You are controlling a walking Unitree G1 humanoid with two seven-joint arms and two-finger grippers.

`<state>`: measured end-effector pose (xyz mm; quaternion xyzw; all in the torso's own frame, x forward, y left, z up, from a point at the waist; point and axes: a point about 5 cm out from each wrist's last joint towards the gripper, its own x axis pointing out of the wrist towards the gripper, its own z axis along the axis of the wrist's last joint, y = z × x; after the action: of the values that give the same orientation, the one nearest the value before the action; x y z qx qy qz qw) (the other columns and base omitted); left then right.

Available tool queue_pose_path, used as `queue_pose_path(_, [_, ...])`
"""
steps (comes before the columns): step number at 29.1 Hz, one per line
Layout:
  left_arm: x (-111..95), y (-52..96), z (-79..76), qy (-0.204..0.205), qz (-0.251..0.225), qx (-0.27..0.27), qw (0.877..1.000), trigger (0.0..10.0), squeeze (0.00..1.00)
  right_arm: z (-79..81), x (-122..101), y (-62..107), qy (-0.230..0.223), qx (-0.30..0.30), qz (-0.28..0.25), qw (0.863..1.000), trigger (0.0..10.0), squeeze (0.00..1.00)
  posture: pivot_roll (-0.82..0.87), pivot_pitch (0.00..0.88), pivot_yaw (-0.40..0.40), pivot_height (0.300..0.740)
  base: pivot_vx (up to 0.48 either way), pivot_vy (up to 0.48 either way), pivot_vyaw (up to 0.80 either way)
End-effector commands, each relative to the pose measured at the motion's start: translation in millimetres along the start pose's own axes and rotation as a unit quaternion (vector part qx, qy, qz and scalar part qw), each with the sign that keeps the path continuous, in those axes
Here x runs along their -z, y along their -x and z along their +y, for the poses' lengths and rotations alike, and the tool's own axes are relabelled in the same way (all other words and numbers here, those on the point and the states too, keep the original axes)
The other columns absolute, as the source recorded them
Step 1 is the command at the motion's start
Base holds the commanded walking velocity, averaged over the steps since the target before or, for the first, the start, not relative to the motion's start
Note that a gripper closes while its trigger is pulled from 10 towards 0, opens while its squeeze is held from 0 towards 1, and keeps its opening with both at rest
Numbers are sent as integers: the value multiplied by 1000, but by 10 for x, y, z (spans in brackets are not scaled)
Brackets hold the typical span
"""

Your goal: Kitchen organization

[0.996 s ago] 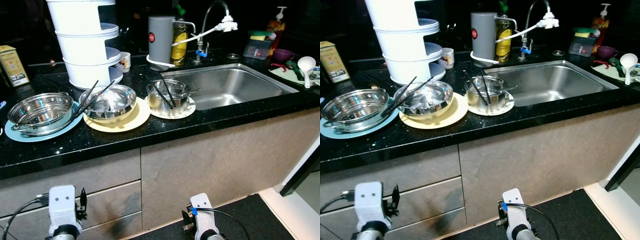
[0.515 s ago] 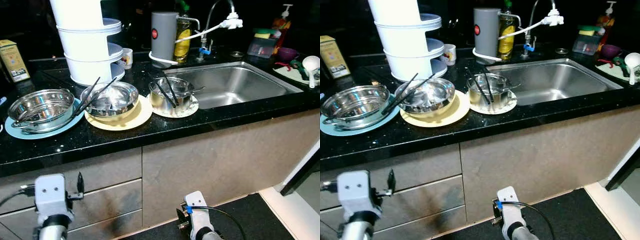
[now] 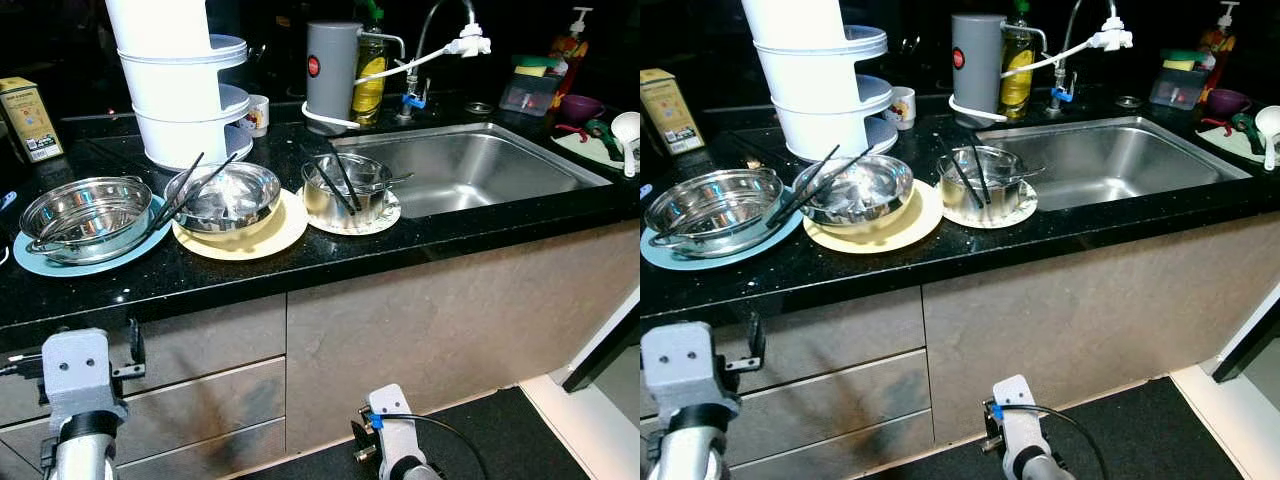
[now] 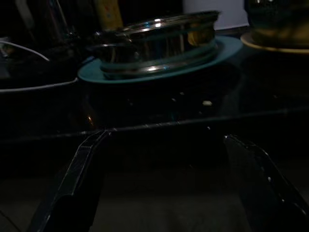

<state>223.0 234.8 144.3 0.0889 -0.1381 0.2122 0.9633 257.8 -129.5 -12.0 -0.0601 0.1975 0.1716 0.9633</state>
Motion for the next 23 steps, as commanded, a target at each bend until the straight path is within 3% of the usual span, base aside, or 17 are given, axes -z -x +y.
queue_pose_path(1, [-37,-11,28,-2,-4,-10,1000,10000,0,-5,34,10,0,0,9,1000,10000,0,-38,95,-31,740,0,0,0])
queue_pose_path(6, [-130,-102,56,16,-16,-19,1000,10000,0,17,39,2,0,-4,10,1000,10000,0,-33,95,-40,740,0,0,0])
queue_pose_path(14, [-357,-236,-27,5,-69,-9,998,10000,0,51,8,-22,2,-14,6,1000,10000,0,-31,99,-49,740,0,0,0])
queue_pose_path(23, [-637,-497,115,-18,-117,-58,991,10000,0,18,14,-21,5,-14,10,1000,10000,0,-32,100,-53,740,0,0,0])
